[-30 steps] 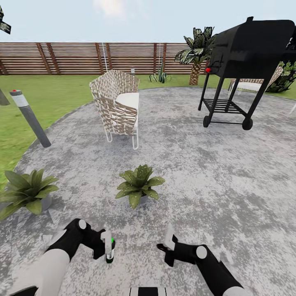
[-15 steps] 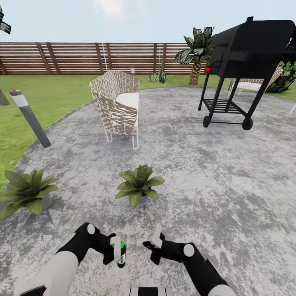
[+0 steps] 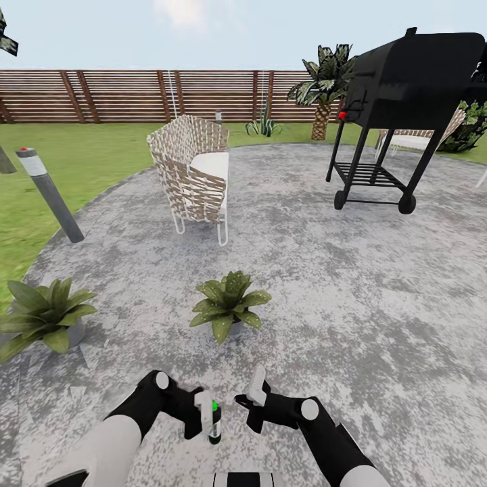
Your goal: Pick up the pesticide atomizer in the garden and spray insectifuge to fully cover both potted plants in the garden.
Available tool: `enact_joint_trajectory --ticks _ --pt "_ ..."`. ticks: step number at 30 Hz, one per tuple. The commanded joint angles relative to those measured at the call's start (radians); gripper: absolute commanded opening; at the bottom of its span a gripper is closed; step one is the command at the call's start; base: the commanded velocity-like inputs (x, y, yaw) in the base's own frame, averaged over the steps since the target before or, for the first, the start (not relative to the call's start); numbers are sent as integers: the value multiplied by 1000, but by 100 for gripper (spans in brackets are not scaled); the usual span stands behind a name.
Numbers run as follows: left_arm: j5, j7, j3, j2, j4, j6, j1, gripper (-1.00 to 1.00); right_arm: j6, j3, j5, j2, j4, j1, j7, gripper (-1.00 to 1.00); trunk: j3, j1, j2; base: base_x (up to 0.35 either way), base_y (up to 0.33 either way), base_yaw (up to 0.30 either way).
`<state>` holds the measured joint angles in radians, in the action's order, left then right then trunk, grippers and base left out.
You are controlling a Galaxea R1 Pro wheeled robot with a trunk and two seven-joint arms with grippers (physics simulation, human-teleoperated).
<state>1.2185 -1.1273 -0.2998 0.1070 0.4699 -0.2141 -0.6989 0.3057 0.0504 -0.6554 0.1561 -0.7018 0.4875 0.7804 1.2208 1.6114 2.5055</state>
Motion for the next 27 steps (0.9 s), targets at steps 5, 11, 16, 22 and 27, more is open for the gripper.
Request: enact_joint_trajectory --ticks 5,11,16,22,27 --pt "-17 -2 -9 14 1 -10 -1 -100 6 -1 -9 0 1 0 0 -100 1 0 0 0 0 0" --pt "-52 5 -9 17 2 -10 -1 -100 6 -1 -9 0 2 0 0 -100 1 0 0 0 0 0" --pt "-54 6 -9 21 2 -10 -1 -100 6 -1 -9 0 2 0 0 -100 1 0 0 0 0 0" --pt "-72 7 -10 37 1 -10 -1 -100 6 -1 -9 0 2 0 0 -100 1 0 0 0 0 0" --pt "-83 8 -10 42 1 -10 -1 -100 6 -1 -9 0 1 0 0 -100 1 0 0 0 0 0"
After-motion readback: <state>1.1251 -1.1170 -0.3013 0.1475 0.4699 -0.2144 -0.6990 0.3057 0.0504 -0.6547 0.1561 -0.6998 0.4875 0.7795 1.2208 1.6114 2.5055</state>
